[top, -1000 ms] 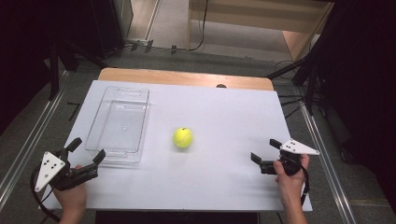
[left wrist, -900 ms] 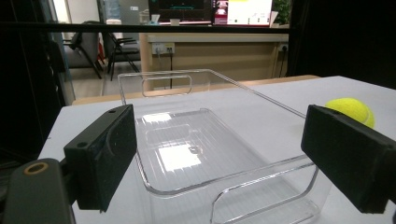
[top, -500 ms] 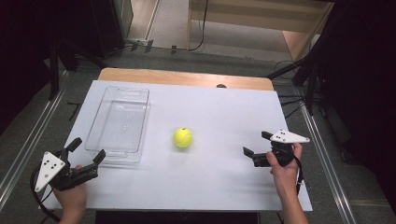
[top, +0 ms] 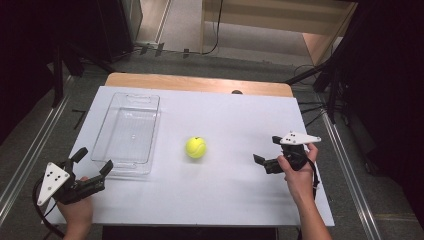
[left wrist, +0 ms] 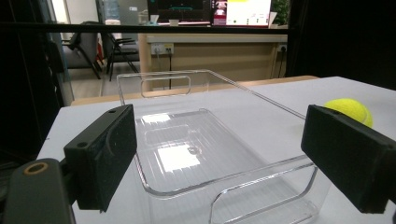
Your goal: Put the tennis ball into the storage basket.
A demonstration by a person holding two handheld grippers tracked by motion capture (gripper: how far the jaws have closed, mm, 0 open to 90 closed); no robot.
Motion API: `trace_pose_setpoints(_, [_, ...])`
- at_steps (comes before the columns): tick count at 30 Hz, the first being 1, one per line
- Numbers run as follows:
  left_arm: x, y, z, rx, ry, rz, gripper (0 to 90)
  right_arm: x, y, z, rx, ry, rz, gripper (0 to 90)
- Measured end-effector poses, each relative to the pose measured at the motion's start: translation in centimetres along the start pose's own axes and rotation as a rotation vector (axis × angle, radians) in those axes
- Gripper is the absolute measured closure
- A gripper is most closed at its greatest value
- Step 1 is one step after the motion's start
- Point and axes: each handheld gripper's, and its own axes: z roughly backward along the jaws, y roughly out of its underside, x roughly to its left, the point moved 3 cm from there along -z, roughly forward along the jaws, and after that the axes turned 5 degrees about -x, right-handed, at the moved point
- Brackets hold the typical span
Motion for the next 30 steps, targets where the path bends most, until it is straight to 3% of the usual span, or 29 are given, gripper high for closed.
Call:
trace_pose_setpoints(14, [0.0, 0.0, 0.0, 0.007, 0.002, -0.006, 11.1, 0.3, -1.6, -1.2, 0.042, -0.015, 0.028, 0.0])
trace_pose_setpoints(30, [0.0, 0.0, 0.0, 0.006, 0.006, -0.005, 11.1, 1.2, -3.4, -3.0, 0.106, -0.067, 0.083, 0.0])
